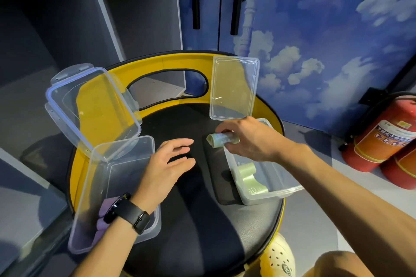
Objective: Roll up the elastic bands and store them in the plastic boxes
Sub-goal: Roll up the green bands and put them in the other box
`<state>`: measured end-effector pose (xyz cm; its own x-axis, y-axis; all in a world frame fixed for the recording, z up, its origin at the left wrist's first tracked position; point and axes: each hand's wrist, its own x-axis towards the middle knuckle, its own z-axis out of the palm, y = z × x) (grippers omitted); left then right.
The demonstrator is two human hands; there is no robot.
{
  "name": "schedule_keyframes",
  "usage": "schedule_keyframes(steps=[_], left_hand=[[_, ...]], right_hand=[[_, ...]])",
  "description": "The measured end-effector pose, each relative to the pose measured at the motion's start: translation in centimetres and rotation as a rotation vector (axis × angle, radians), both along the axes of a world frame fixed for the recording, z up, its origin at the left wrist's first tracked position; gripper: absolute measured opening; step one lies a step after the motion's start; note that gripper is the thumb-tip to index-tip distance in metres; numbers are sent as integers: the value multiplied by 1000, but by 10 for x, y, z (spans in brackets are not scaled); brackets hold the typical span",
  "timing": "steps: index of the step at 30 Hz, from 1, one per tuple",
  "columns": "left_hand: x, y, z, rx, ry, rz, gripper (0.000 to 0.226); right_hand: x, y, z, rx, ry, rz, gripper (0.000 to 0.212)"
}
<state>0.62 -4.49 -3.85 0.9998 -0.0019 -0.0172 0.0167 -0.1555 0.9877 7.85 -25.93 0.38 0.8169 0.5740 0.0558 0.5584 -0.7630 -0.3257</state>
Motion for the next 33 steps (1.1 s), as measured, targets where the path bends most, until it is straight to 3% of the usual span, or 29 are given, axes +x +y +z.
schedule_keyframes(steps=[8, 24, 33], left_hand=[[21, -35, -7, 238, -144, -11, 34], [30, -52, -21, 284, -158, -23, 32], [30, -51, -19, 307, -153, -19, 31]], right_hand=[[1, -32, -9, -9, -35, -69, 31], [34, -36, -89, -72, 217, -214, 33], [44, -26, -92, -70, 412, -272, 37]])
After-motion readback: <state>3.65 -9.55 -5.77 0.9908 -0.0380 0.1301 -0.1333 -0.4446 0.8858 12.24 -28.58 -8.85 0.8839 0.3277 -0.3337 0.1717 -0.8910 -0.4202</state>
